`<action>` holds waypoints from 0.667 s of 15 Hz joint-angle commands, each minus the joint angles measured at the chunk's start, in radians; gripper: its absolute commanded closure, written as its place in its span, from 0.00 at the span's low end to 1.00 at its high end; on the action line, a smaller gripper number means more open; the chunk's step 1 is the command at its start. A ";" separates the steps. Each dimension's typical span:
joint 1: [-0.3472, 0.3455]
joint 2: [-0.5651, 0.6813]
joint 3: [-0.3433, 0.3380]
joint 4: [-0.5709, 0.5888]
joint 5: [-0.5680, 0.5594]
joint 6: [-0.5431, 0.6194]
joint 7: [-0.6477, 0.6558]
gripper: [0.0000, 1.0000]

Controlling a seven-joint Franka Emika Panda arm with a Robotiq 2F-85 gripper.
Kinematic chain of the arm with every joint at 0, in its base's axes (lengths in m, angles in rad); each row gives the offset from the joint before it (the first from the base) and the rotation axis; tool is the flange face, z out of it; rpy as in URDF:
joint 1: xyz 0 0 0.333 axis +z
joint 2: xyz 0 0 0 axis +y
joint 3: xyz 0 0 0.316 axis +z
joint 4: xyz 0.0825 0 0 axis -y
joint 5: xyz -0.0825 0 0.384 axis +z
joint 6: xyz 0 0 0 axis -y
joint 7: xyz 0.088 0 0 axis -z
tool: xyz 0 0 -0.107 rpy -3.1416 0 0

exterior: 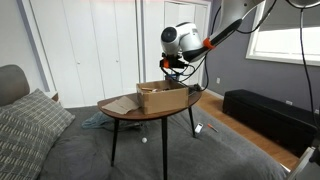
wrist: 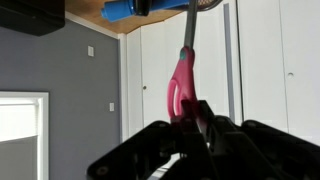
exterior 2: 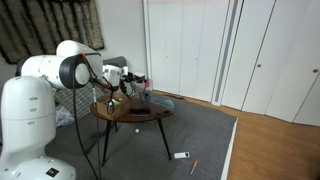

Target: Shift the scissors to the small bin

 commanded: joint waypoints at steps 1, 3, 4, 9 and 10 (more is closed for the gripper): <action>0.002 0.033 -0.002 0.032 -0.017 -0.025 0.007 0.97; 0.003 0.036 -0.001 0.030 -0.011 -0.032 0.000 0.97; 0.002 0.038 0.000 0.029 -0.008 -0.034 -0.005 0.97; -0.001 0.041 0.004 0.027 0.010 -0.031 -0.025 0.66; -0.001 0.041 0.004 0.027 0.009 -0.031 -0.025 0.64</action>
